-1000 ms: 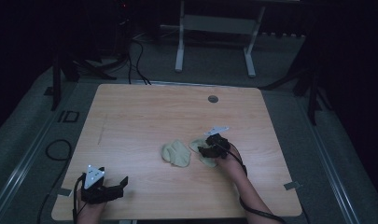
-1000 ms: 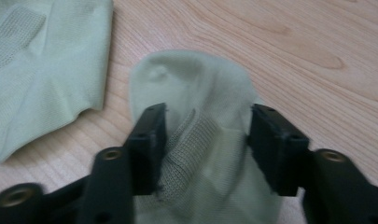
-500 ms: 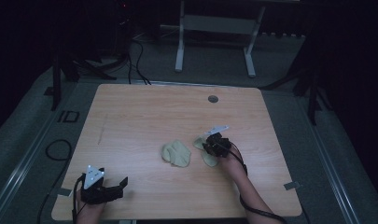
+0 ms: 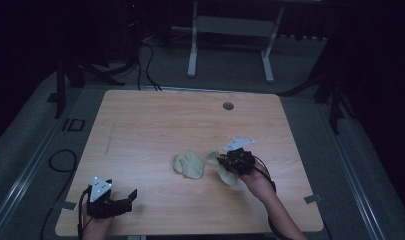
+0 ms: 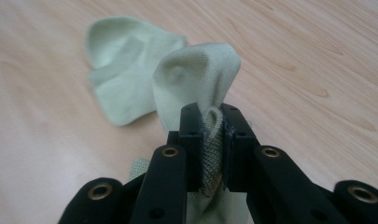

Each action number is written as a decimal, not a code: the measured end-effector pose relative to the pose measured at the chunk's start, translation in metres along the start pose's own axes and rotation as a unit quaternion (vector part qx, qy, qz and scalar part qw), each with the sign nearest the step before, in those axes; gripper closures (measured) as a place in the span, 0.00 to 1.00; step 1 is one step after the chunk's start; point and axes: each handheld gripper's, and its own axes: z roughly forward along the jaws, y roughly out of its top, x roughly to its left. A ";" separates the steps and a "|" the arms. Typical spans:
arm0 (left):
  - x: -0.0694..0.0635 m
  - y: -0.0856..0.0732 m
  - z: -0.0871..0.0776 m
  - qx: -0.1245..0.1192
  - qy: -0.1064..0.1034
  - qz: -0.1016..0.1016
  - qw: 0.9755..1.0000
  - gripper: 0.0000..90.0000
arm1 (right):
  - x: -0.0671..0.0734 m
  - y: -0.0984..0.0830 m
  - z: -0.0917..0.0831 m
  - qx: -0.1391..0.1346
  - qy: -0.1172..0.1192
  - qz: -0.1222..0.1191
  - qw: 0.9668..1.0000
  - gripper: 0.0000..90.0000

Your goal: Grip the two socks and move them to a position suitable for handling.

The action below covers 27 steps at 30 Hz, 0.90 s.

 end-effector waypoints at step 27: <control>-0.008 0.004 0.000 -0.011 -0.014 0.015 1.000 0.01 | 0.079 -0.056 0.008 0.062 0.047 -0.059 0.995 0.87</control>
